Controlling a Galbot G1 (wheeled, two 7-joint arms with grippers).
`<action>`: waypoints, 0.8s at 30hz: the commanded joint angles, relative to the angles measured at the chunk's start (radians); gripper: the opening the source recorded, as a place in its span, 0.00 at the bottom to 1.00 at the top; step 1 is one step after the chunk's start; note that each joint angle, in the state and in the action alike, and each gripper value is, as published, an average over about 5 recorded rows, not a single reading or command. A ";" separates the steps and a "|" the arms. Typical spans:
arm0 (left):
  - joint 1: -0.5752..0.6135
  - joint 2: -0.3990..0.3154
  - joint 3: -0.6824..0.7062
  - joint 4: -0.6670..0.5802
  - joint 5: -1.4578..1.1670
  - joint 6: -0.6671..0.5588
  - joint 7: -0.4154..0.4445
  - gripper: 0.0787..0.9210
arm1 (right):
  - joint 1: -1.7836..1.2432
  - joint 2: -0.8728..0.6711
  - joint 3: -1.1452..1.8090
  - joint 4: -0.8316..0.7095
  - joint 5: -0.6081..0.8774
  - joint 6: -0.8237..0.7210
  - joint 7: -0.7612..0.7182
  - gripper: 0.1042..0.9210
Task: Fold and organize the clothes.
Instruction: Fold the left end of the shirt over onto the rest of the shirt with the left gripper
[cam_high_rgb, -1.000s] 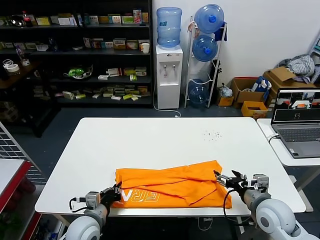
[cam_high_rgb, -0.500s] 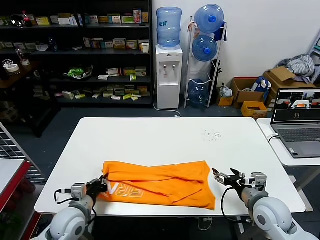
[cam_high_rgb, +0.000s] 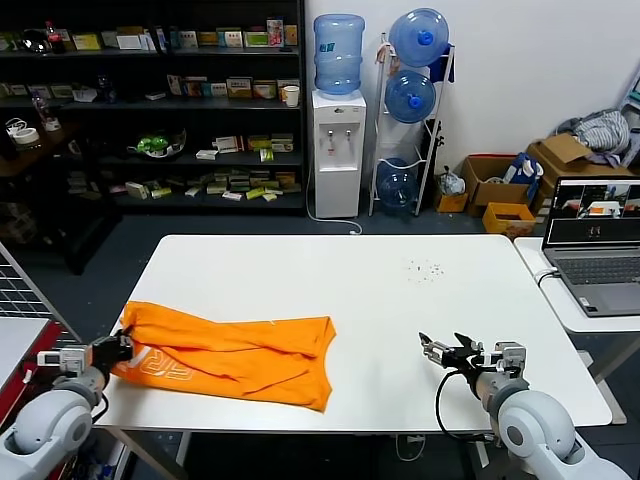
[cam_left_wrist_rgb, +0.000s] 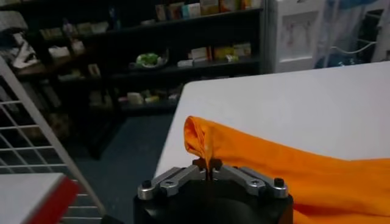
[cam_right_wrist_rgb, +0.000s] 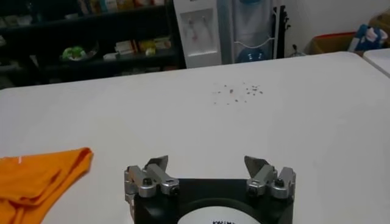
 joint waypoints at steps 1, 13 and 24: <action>0.057 0.030 -0.038 -0.134 -0.061 0.024 -0.019 0.04 | -0.001 0.004 0.000 0.001 -0.001 -0.001 0.010 0.88; -0.128 -0.270 0.237 -0.335 -0.268 0.139 -0.092 0.04 | -0.032 0.024 0.022 0.007 0.002 -0.014 0.054 0.88; -0.239 -0.397 0.327 -0.281 -0.262 0.149 -0.136 0.04 | -0.033 0.045 0.014 0.008 0.005 -0.020 0.077 0.88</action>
